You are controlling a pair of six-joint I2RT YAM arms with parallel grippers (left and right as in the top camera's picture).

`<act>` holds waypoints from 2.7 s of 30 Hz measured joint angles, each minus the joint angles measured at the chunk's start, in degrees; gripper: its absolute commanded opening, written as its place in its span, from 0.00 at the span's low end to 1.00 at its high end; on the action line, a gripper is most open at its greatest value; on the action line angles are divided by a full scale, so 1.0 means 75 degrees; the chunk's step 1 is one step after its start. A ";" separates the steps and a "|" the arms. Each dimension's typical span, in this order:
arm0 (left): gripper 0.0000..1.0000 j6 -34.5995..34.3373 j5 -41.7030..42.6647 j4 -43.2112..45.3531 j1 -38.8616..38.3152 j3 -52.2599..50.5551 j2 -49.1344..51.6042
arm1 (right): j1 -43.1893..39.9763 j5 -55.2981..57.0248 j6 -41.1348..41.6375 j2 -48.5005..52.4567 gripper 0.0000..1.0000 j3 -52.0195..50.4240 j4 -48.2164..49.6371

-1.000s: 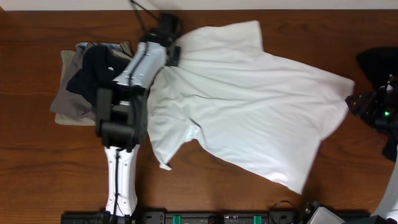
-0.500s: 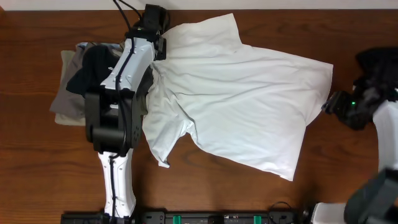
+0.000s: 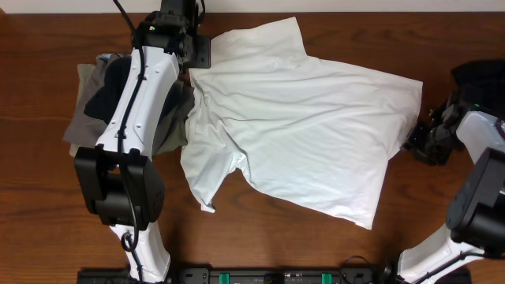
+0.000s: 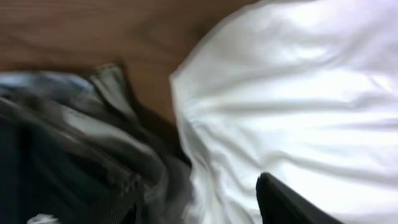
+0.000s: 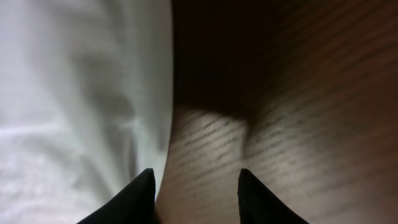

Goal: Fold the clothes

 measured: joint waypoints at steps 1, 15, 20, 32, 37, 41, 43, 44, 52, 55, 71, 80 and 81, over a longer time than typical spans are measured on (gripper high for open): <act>0.60 -0.0003 0.0187 -0.0175 -0.0003 0.0000 -0.0006 | 0.0000 -0.0032 0.0050 0.0131 0.38 0.0000 0.0146; 0.60 0.0000 0.0784 -0.1017 -0.0105 0.0000 0.0006 | -0.0003 -0.1058 0.0251 0.0463 0.04 0.0149 0.0839; 0.60 0.0000 0.0822 -0.1119 -0.0117 0.0000 0.0006 | -0.0038 -0.0877 0.0262 0.0460 0.01 0.0157 0.0708; 0.60 0.0000 0.0822 -0.1297 -0.0117 0.0000 0.0006 | -0.0618 0.1160 -0.0035 -0.1553 0.34 0.0618 0.1204; 0.60 0.0003 0.0822 -0.1303 -0.0117 0.0000 0.0006 | -0.0627 0.1603 -0.0157 -0.1775 0.54 0.0705 0.0708; 0.60 0.0000 0.0822 -0.1303 -0.0117 0.0000 0.0006 | -0.0644 0.1585 -0.0140 -0.1749 0.52 0.0694 -0.0207; 0.60 0.0000 0.0822 -0.1306 -0.0117 0.0000 0.0006 | -0.0644 0.1527 -0.0125 -0.1749 0.48 0.0679 -0.0548; 0.61 0.0000 0.0822 -0.1306 -0.0117 0.0000 0.0006 | -0.0644 0.1486 -0.0119 -0.1749 0.45 0.0656 -0.0638; 0.60 0.0251 0.0956 -0.1795 -0.0154 0.0000 0.0006 | -0.0644 0.1020 0.0012 -0.1740 0.38 -0.0411 -0.0428; 0.60 0.0493 0.1137 -0.2361 -0.0294 0.0000 0.0006 | -0.0647 0.0950 0.0061 -0.1696 0.42 -0.0901 -0.0189; 0.59 0.0807 0.1422 -0.2244 -0.1495 -0.2535 0.0006 | -0.0667 -0.0950 -0.0274 -0.1655 0.04 -0.2387 0.1533; 0.59 0.0807 0.1419 -0.1480 -0.1495 -0.3660 0.0009 | -0.0653 -0.3535 -0.0597 -0.2069 0.33 -0.2127 0.1489; 0.59 0.0807 0.1422 -0.1448 -0.1495 -0.3663 0.0009 | -0.0635 -0.3649 -0.0606 -0.2151 0.31 -0.2113 0.1472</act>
